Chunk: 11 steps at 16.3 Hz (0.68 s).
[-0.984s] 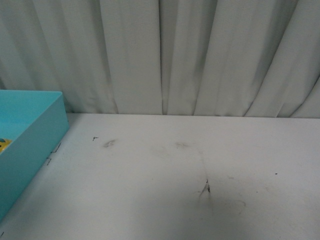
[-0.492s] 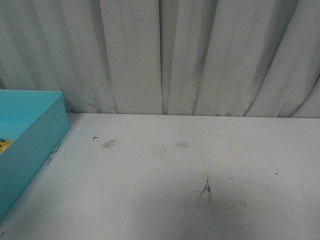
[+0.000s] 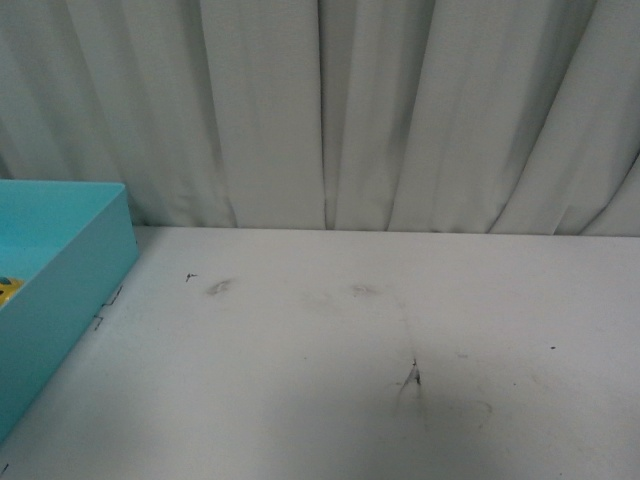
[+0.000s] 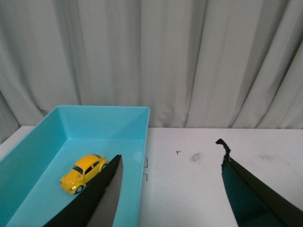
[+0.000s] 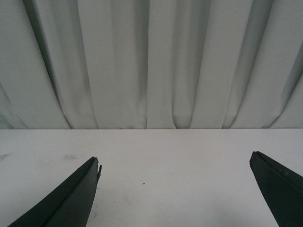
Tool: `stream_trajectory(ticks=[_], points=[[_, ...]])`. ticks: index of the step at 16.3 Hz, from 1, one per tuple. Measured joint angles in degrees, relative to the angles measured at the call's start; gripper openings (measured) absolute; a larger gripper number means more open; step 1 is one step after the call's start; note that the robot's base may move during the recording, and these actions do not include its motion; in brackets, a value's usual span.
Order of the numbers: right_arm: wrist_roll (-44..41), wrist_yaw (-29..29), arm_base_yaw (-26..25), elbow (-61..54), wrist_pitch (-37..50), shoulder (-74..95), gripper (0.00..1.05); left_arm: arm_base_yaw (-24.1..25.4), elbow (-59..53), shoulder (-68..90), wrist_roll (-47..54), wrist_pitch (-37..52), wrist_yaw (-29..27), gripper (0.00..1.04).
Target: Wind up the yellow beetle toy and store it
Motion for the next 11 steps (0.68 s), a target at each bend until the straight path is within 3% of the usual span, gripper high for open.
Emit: stream_trajectory(ticks=[3, 11], points=[[0.02, 0.0, 0.0, 0.0, 0.0, 0.0, 0.98, 0.0, 0.0, 0.0, 0.04, 0.0, 0.0, 1.0], [0.0, 0.0, 0.0, 0.0, 0.0, 0.0, 0.98, 0.0, 0.0, 0.0, 0.02, 0.0, 0.0, 0.98]])
